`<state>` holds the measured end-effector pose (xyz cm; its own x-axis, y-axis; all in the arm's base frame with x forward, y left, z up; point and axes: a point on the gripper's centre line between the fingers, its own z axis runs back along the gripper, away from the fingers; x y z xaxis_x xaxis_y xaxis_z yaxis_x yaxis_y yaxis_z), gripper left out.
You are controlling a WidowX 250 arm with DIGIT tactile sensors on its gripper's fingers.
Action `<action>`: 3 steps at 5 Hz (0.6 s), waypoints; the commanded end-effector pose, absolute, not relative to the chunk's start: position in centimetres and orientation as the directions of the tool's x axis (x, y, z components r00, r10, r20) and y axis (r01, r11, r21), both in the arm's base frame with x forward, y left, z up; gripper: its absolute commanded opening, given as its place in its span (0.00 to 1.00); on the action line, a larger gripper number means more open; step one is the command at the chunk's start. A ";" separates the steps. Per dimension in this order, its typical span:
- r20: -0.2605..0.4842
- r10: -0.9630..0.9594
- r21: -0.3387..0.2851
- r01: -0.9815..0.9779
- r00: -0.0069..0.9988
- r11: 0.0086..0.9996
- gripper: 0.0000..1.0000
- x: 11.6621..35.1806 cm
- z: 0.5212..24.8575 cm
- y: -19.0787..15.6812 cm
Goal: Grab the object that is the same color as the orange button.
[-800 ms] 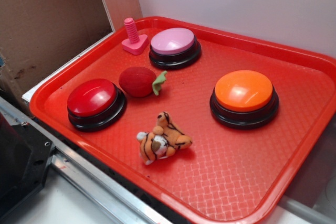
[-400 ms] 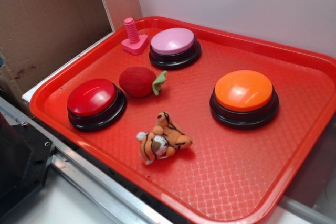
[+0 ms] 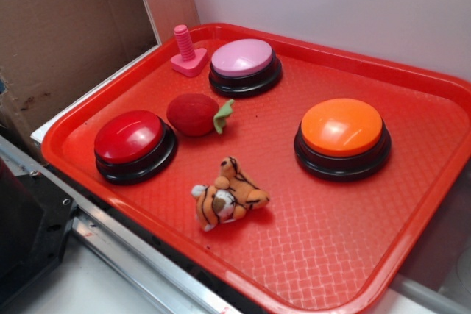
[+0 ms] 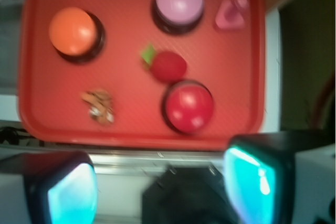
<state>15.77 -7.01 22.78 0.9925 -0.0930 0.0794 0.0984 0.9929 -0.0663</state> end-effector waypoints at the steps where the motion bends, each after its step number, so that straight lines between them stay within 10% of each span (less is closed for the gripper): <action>1: 0.082 -0.269 -0.079 0.275 0.960 0.958 1.00 14.1 21.2 -13.5; 3: -0.084 -0.351 -0.120 0.340 0.932 0.933 1.00 10.2 11.5 -13.2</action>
